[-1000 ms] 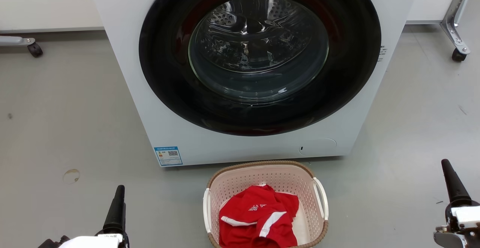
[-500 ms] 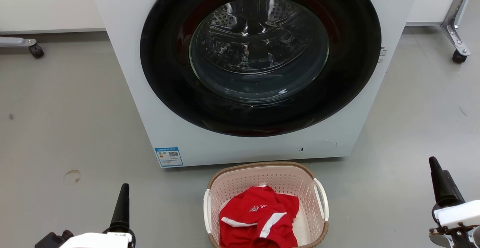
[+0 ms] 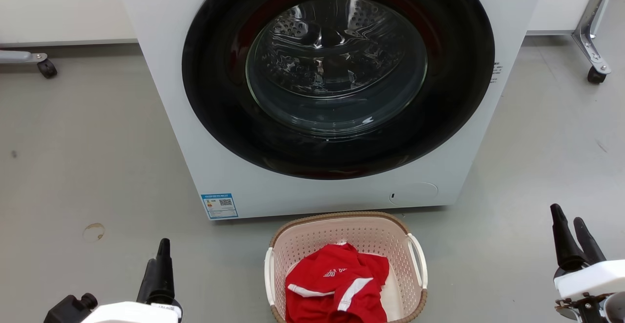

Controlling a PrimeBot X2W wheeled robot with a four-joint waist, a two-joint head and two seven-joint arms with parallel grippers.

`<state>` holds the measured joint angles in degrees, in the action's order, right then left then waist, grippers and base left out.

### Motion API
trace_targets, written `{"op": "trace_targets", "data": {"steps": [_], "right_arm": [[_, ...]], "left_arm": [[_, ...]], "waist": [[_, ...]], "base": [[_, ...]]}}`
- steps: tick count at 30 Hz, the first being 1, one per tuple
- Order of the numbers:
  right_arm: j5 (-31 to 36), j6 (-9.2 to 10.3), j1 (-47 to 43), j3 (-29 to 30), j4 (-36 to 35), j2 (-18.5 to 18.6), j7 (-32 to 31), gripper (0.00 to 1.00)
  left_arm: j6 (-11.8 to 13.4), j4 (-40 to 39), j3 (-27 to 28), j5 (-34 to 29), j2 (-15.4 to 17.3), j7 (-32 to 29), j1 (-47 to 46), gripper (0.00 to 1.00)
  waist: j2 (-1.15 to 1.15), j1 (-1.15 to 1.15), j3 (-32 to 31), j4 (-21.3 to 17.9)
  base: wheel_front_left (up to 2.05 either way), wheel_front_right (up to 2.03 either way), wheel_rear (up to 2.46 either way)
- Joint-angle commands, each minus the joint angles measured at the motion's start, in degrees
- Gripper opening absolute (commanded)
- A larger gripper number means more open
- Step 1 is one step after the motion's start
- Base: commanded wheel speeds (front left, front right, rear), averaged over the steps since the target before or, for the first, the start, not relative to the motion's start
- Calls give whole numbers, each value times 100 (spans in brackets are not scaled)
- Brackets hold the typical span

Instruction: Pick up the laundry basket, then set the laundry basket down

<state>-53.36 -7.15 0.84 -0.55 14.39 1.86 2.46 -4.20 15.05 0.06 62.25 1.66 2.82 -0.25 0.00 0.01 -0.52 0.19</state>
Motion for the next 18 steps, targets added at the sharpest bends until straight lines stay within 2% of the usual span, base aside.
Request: {"op": "trace_targets", "data": {"steps": [1, 18], "right_arm": [[231, -18, 242, -54, -182, 183, 109, 100], [1372, -22, 231, -210, -266, 191, 394, 100]], "left_arm": [[35, -194, 28, -270, 74, 73, -114, 100], [15, -254, 29, -1623, 86, 359, -145, 100]], "waist": [[0, -1, -1, 2], [0, -1, -9, 15]], "base": [[0, 0, 0], [0, 0, 0]]}}
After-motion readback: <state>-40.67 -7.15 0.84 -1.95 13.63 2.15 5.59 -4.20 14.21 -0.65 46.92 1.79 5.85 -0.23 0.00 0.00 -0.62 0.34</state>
